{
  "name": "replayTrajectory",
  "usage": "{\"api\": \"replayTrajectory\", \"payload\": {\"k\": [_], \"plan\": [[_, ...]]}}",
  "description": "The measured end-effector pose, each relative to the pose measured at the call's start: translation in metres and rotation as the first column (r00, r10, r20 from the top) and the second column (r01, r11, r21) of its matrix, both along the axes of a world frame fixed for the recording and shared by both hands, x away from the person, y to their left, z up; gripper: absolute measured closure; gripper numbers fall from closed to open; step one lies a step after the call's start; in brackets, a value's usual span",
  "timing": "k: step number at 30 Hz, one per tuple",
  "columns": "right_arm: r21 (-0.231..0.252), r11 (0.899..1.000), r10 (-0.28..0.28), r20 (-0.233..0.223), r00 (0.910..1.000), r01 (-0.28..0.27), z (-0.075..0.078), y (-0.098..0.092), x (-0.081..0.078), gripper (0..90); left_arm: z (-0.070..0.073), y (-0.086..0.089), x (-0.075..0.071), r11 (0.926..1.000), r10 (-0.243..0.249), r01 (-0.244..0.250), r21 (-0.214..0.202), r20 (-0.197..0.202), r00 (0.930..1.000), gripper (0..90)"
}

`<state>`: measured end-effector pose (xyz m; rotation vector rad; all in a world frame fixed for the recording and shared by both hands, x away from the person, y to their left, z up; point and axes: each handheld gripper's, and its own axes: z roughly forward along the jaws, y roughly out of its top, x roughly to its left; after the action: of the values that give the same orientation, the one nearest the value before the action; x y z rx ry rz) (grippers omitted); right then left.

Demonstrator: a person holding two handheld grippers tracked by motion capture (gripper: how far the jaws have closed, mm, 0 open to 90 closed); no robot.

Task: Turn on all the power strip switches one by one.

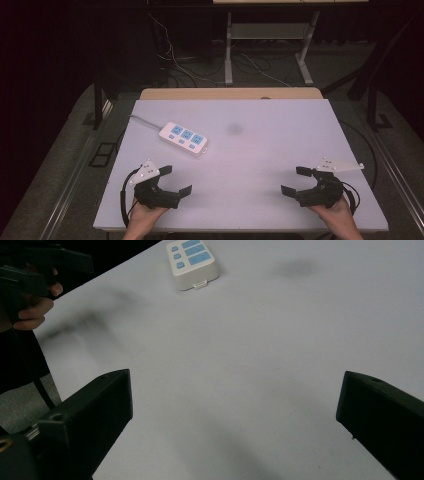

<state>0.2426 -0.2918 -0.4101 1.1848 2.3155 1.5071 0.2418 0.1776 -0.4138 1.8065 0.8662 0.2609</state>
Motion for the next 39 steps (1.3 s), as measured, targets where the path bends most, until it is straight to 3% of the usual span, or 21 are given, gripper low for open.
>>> {"api": "replayTrajectory", "payload": {"k": [26, 39], "plan": [[-0.009, 1.0, 0.025, -0.002, 0.9997, -0.025, -0.0009, 0.0032, -0.0008, 1.5, 0.0014, 0.0003, -0.0011, 0.9999, -0.008, 0.008, 0.011, -0.005, 1.0, 0.0], [-0.01, 1.0, 0.027, 0.001, 0.9996, -0.027, -0.0009, 0.0023, -0.0009, 1.5, 0.0072, -0.0014, 0.0004, 0.999, -0.026, 0.027, 0.035, -0.024, 0.9994, 0.0]]}}
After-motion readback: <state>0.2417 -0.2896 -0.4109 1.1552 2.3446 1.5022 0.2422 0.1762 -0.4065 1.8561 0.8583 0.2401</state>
